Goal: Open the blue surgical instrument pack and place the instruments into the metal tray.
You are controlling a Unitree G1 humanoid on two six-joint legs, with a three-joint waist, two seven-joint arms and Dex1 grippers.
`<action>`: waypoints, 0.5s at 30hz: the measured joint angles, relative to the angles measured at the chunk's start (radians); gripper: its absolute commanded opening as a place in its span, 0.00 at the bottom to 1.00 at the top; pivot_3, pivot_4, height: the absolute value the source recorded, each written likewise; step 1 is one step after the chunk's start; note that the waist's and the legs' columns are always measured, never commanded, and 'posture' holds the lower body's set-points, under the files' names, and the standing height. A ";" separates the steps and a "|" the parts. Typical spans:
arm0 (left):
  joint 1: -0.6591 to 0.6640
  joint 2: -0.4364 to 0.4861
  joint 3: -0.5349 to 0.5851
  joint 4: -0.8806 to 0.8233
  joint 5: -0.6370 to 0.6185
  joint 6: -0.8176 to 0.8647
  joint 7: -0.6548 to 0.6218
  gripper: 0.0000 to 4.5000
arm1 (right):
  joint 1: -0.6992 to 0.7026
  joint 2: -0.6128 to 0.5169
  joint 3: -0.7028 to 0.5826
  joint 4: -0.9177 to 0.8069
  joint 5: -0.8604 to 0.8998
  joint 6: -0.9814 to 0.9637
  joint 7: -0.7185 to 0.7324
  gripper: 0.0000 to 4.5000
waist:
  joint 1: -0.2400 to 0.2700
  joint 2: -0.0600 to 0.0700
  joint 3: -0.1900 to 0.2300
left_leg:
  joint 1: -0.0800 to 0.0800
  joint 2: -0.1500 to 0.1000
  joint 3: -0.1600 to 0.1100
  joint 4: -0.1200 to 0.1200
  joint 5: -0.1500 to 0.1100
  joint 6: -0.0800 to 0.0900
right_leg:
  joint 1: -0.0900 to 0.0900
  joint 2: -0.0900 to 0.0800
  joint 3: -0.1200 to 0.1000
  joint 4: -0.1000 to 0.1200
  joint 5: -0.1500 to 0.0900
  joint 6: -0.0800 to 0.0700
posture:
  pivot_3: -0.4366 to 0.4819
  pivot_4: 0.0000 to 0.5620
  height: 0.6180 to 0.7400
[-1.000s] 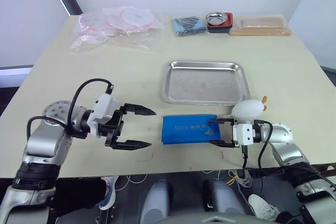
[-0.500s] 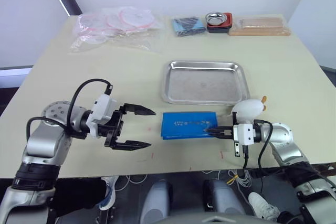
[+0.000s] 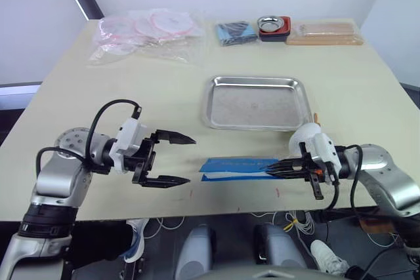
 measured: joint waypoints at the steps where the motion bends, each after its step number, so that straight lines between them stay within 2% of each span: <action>1: -0.003 -0.008 -0.002 0.002 0.001 -0.006 0.000 1.00 | -0.012 -0.007 0.000 0.003 0.016 0.050 0.007 0.02 | 0.000 0.000 0.000 | 0.000 0.000 0.000 0.000 0.000 0.000 | 0.000 0.000 0.000 0.000 0.000 0.000 | 0.48 0.27 1.00; 8: -0.012 -0.017 -0.034 0.023 0.011 -0.018 0.000 1.00 | -0.137 0.008 0.001 0.117 0.037 0.248 0.013 0.02 | 0.000 0.000 0.000 | -0.001 0.000 -0.001 0.002 0.000 0.000 | 0.000 0.000 -0.001 0.001 0.000 0.000 | 0.48 0.27 1.00; 15: -0.039 -0.075 -0.049 0.058 0.011 0.013 0.014 1.00 | -0.203 0.064 0.001 0.217 -0.017 0.225 0.040 0.02 | 0.000 0.000 0.000 | -0.003 0.000 -0.002 0.003 0.000 0.000 | -0.001 0.000 -0.002 0.001 0.002 0.004 | 0.48 0.27 1.00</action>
